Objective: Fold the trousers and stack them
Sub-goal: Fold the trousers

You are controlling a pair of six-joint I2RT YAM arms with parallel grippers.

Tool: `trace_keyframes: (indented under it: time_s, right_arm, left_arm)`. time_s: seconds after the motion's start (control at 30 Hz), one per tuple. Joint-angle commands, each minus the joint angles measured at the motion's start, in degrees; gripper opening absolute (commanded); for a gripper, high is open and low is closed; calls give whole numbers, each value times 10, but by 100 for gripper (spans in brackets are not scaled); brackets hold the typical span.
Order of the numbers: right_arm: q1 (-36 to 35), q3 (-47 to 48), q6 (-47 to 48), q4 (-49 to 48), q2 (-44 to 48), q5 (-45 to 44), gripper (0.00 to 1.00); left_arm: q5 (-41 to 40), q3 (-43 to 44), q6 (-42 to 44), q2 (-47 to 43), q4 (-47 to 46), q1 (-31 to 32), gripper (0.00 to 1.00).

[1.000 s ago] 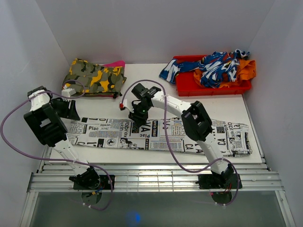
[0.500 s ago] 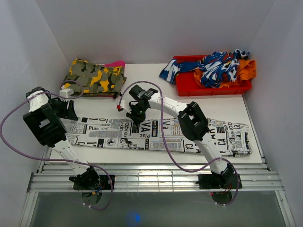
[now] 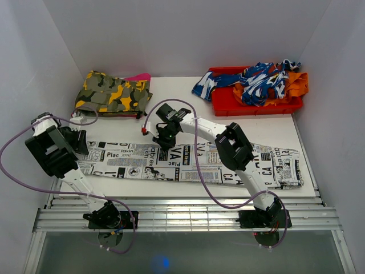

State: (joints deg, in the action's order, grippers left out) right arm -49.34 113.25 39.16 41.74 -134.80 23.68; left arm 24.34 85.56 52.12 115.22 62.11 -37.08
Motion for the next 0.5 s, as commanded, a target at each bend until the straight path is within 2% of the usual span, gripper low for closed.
trace_keyframes:
  time_s: [0.0, 0.07, 0.13, 0.2, 0.23, 0.3, 0.43, 0.47]
  right_arm:
    - [-8, -16, -6, -6, 41, 8, 8]
    - [-8, -23, -7, -10, 44, 7, 8]
    - [-8, -26, -7, -10, 47, 5, 8]
    - [-8, -29, -6, -10, 51, 1, 8]
    - [-8, -29, -6, -10, 52, 1, 8]
    - [-8, -31, -6, -10, 56, 1, 8]
    - [-9, -33, -7, -10, 60, 1, 8]
    - [-9, -34, -7, -10, 61, 1, 8]
  left_arm:
    - [-12, -12, -10, -21, -12, -12, 58]
    - [-9, -21, -14, -20, -14, -12, 57]
    - [-5, -22, -21, -18, -13, -12, 50]
    - [7, -20, -23, -20, -9, -14, 40]
    - [12, -19, -24, -22, -7, -14, 31]
    - [33, -15, -22, -27, 8, -16, 23]
    - [66, -14, -9, -43, 27, -19, 1]
    - [71, -16, -8, -47, 32, -22, 0]
